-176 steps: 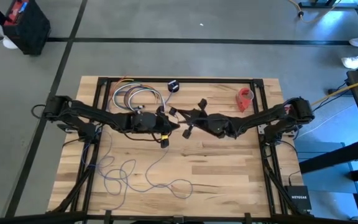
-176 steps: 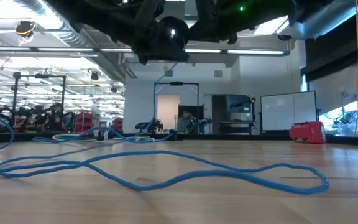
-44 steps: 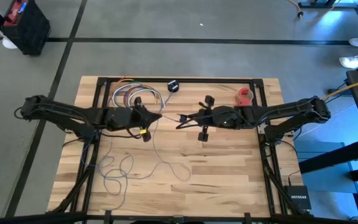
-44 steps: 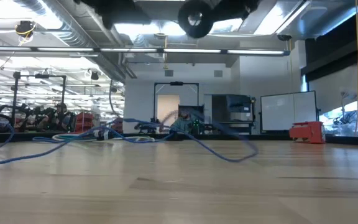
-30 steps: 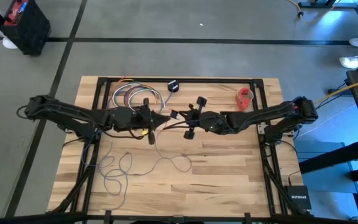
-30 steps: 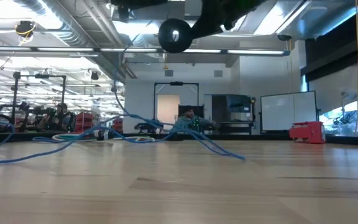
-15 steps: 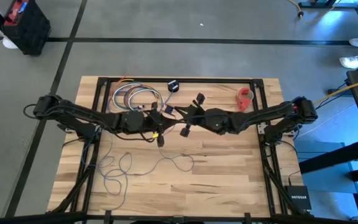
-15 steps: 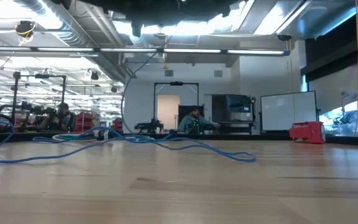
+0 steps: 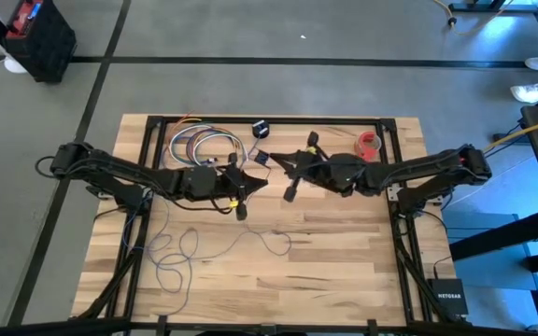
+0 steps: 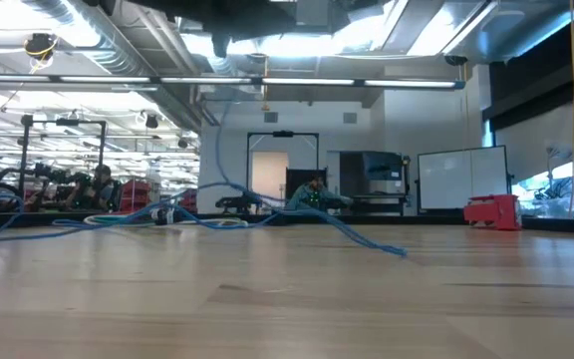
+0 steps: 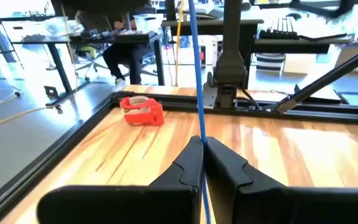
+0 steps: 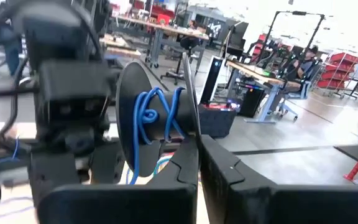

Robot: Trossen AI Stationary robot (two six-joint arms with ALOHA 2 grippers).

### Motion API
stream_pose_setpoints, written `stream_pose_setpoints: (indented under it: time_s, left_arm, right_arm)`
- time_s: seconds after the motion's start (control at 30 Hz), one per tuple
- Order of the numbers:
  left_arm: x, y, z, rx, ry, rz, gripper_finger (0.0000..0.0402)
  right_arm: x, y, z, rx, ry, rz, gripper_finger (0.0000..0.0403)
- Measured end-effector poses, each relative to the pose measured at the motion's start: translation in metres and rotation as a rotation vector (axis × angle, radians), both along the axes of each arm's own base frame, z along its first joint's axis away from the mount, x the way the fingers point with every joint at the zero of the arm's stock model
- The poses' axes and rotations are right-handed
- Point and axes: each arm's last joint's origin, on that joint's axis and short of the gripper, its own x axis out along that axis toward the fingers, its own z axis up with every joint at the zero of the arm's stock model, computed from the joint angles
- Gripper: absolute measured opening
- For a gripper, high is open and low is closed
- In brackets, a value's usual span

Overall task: Coil cords
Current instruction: Coil the blue wire onto the spool

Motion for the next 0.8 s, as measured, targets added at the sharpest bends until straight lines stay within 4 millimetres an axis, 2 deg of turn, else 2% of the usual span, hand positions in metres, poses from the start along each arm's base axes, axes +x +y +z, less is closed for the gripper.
stream_pose_setpoints:
  time_s: [0.23,0.53,0.8]
  left_arm:
    - [-0.001,0.0,-0.003,0.004,0.033,0.0,0.0005]
    - [-0.002,0.003,-0.008,0.01,0.082,0.007,0.0005]
    - [-0.003,0.016,-0.01,0.076,0.116,0.089,0.0005]
  right_arm:
    - [-0.018,-0.002,0.019,0.003,-0.062,-0.001,0.0008]
    - [-0.035,0.003,0.032,0.003,-0.073,0.031,0.0008]
    - [-0.037,0.024,0.024,-0.008,0.03,0.148,0.0008]
